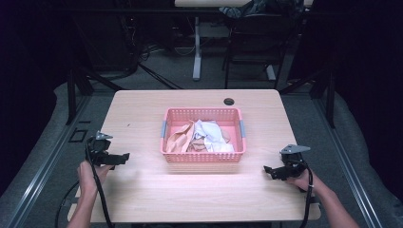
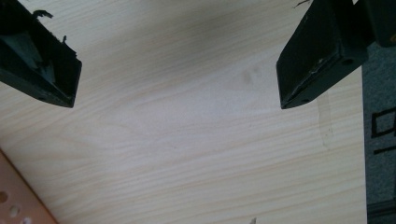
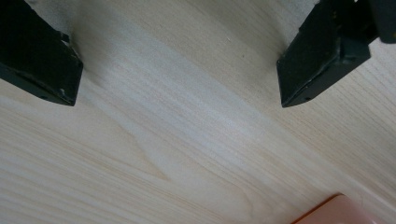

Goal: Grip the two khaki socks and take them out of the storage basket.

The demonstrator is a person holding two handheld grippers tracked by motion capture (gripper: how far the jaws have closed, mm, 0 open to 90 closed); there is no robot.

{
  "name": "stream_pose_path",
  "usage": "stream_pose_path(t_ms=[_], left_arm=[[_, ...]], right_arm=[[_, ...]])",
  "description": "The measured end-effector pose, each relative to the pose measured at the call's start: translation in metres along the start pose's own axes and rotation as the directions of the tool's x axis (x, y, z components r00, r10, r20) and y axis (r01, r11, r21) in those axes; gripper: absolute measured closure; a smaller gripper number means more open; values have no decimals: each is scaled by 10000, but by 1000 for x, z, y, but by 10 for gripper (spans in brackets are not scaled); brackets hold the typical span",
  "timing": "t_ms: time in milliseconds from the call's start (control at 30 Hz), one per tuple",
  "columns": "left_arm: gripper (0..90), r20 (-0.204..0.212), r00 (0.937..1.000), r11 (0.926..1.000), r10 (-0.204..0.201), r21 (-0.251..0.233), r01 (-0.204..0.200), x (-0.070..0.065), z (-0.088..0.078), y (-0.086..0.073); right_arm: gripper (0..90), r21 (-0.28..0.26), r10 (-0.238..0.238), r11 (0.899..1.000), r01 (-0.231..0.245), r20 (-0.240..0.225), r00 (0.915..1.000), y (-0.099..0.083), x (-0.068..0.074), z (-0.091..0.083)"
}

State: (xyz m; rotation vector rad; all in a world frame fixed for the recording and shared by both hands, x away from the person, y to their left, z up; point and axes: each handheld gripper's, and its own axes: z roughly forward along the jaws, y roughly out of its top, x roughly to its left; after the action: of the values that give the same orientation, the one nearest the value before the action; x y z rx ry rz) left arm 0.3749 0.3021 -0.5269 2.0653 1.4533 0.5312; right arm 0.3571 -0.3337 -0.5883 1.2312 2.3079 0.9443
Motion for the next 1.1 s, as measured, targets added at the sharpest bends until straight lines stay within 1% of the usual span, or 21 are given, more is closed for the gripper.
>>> stream_pose_path(t_ms=[33, 67, 133, 233, 267, 367, 433, 533, 633, 667, 700, 767, 833, 867, 933, 1000, 1100], left_arm=[[1, 44, 10000, 10000, -2, -56, 3, -1, -1, 2], [1, 177, 9998, 10000, 38, -87, -37, -3, -4, 5], [2, 210, 9997, 9999, 84, -58, -83, -5, -5, 6], [2, 293, 9992, 9996, 277, -81, -275, -10, -6, 10], [2, 392, 9986, 9994, 347, -28, -346, -12, -6, 12], [2, 419, 9981, 9989, 459, -116, -455, -16, -7, 16], [2, 536, 9973, 9987, 504, -30, -503, -18, -7, 19], [2, 619, 9963, 9983, 591, -61, -588, -20, -9, 23], [2, 693, 9958, 9982, 604, -111, -598, -23, -11, 30], [2, 693, 9958, 9982, 604, -111, -598, -23, -11, 30], [2, 762, 9946, 9975, 701, -95, -696, -24, -12, 34], [2, 750, 9949, 9976, 677, -171, -666, -26, -13, 37], [2, 819, 9936, 9969, 779, -146, -770, -28, -14, 42], [2, 784, 9936, 9966, 815, -193, -802, -31, -14, 44], [2, 861, 9914, 9950, 990, -234, -973, -34, -15, 51], [3, 851, 9893, 9928, 1181, -290, -1160, -39, -16, 59], [6, 970, 9844, 9891, 1465, -315, -1441, -48, -16, 71]], right_arm=[[0, -8, -6, 10000, 6, -1, 10000, 0, 0, 0], [0, 0, -4, 10000, 4, 2, 10000, 0, 0, 0], [0, -6, -7, 10000, 7, -6, 10000, 0, 0, 0], [0, 1, -5, 10000, 5, -7, 10000, 0, 0, 0], [0, -1, -8, 10000, 8, -3, 10000, 0, 0, 0], [0, -11, -6, 10000, 6, -7, 10000, 0, 0, 0], [0, -1, -6, 10000, 6, -1, 10000, 0, 0, 0], [0, -66, 49, 10000, -50, -17, 10000, 0, 0, 1], [0, -13, 4, 10000, -4, -5, 10000, 0, 0, 0], [0, -13, 4, 10000, -4, -5, 10000, 0, 0, 0], [0, -60, 50, 10000, -50, -14, 10000, 0, 0, 1], [0, 4, -7, 10000, 7, 1, 10000, 0, 0, 0], [0, -59, 47, 10000, -47, -16, 10000, 0, 0, 1], [0, -13, 7, 10000, -7, -9, 10000, 0, 0, 0], [0, 0, -5, 10000, 5, -2, 10000, 0, 0, 0], [0, -66, 44, 10000, -44, -16, 10000, 0, 0, 1], [0, -6, -11, 10000, 11, -3, 10000, 0, 0, 0]])
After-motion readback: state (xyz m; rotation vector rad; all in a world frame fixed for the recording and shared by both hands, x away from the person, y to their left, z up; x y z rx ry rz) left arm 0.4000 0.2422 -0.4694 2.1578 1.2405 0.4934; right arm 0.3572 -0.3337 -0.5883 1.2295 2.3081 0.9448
